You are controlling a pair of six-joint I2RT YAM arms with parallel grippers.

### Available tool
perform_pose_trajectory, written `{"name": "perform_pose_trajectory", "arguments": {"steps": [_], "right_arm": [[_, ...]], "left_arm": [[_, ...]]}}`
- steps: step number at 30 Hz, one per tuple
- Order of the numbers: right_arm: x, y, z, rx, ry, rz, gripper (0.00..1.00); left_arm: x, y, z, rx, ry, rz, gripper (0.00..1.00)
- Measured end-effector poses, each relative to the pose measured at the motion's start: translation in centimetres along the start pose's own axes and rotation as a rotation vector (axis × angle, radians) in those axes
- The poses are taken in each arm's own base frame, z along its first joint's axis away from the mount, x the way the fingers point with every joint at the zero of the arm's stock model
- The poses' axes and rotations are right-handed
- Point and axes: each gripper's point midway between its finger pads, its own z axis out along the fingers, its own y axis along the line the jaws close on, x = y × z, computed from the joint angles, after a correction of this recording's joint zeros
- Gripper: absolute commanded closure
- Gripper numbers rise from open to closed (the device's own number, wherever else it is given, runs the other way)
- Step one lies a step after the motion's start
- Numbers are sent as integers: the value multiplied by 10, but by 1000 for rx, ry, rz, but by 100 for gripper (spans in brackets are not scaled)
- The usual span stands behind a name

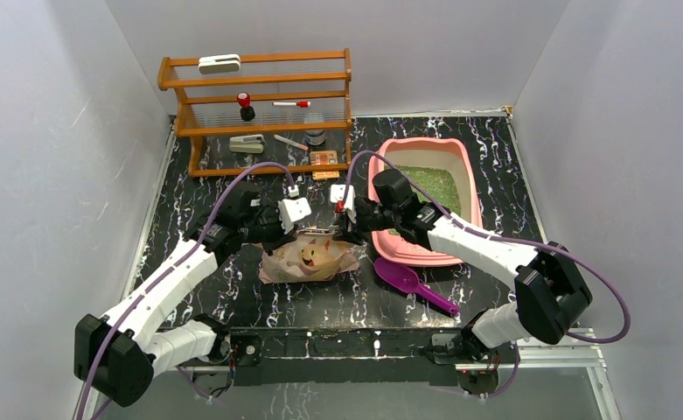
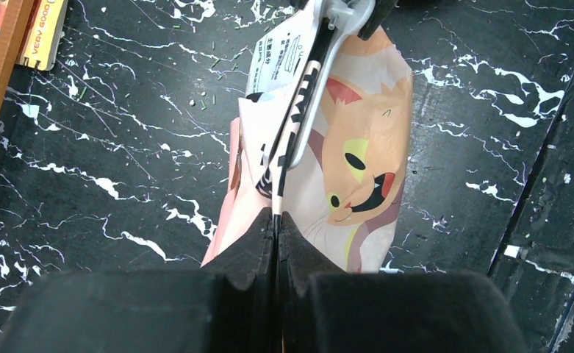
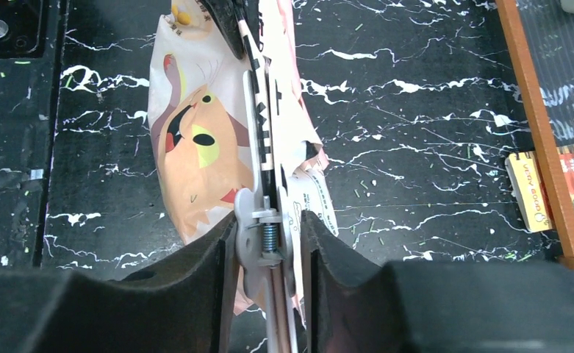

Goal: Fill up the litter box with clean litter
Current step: Clamp the cat litter bag at the center of the board.

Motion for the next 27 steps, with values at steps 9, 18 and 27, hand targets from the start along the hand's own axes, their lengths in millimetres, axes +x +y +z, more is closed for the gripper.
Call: {"name": "perform_pose_trajectory", "arguments": {"steps": [9, 18, 27], "right_arm": [[1, -4, -2, 25, 11, -3, 48], [-10, 0, -6, 16, -20, 3, 50], [-17, 2, -6, 5, -49, 11, 52]], "left_arm": [[0, -1, 0, 18, 7, 13, 100], [-1, -3, -1, 28, 7, 7, 100], [-1, -6, -2, 38, 13, -5, 100]]}}
